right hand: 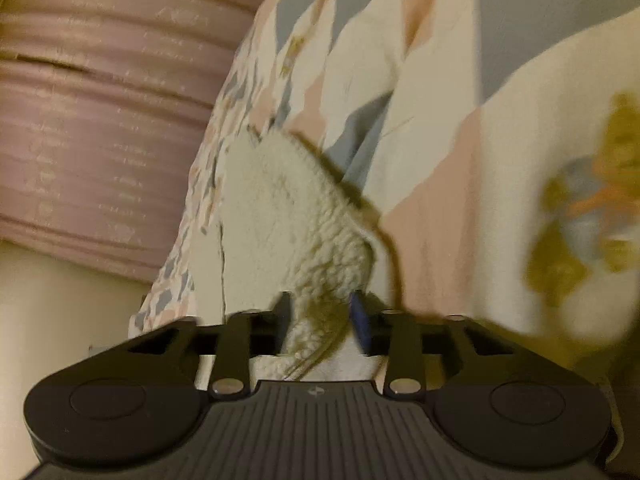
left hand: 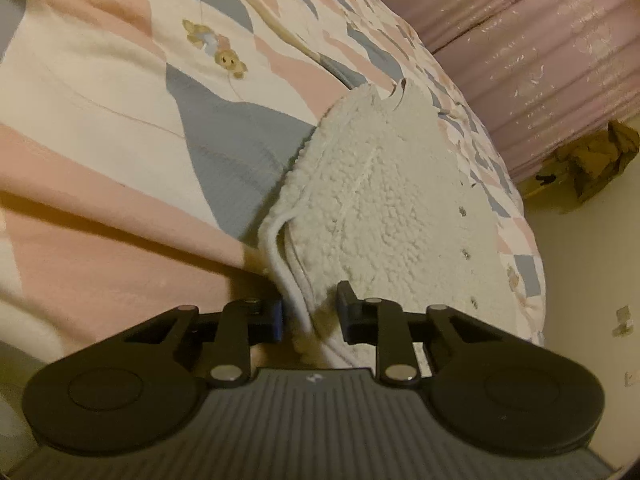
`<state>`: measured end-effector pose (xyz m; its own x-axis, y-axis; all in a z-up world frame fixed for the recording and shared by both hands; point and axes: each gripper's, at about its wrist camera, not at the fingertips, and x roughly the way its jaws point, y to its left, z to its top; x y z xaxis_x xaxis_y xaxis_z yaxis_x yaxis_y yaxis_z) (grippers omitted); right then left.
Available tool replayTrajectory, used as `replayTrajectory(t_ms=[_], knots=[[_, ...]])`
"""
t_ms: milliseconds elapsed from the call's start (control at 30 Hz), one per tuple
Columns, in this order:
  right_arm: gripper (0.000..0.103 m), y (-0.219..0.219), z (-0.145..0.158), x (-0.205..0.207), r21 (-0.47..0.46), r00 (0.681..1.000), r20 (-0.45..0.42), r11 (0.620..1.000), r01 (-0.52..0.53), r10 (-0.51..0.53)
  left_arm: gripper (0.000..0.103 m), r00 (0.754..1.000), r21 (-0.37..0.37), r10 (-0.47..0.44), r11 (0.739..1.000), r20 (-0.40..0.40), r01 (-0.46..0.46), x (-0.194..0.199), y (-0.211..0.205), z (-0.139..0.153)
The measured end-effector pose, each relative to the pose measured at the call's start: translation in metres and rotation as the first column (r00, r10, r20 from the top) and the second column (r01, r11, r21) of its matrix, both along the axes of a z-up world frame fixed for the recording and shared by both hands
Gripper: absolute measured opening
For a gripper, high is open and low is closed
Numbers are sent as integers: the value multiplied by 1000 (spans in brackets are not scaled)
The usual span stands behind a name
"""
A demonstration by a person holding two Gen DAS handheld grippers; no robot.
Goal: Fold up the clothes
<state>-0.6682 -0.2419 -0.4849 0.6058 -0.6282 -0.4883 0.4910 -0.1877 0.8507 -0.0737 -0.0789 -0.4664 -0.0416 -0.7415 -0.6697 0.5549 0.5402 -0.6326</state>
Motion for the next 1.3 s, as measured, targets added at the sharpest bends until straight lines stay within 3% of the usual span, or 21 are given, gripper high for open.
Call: replayTrajectory(t_ms=[133,367,400,467,500,600,733,933,1133,1300], knots=[[52,17,-2,-17,15,998,-41,999,48,-47,26,999,10,-8,1000,50,7,-1,1,2],[54,10,-34,-8,26,991,119,998,64,-66,28,1000,-7,10,1000,19,-10,2,-5,-3],[40,9,-34,-5,22,988,137,997,69,-71,27,1000,-8,13,1000,13,-13,2,-6,-4],[8,-2,-30,0,9,988,141,998,62,-63,12,1000,-24,8,1000,12,-8,2,-4,-2],[5,-3,-26,1,-4,989,134,998,61,-60,9,1000,-38,5,999,9,-5,2,-2,0],[4,-1,-7,-4,-51,997,45,997,64,-61,6,999,-70,-3,998,48,6,-3,8,9],[4,4,6,-18,-62,997,38,996,64,-62,6,983,-114,-45,991,176,66,-25,24,35],[4,22,15,-27,-71,997,7,994,79,-79,6,963,-123,-74,986,258,109,-52,48,51],[4,36,1,-31,-30,996,-54,997,69,-70,8,958,-37,-91,994,270,105,-62,60,25],[9,45,7,-21,-17,964,-262,999,35,-39,23,955,9,-60,998,289,60,-58,69,22]])
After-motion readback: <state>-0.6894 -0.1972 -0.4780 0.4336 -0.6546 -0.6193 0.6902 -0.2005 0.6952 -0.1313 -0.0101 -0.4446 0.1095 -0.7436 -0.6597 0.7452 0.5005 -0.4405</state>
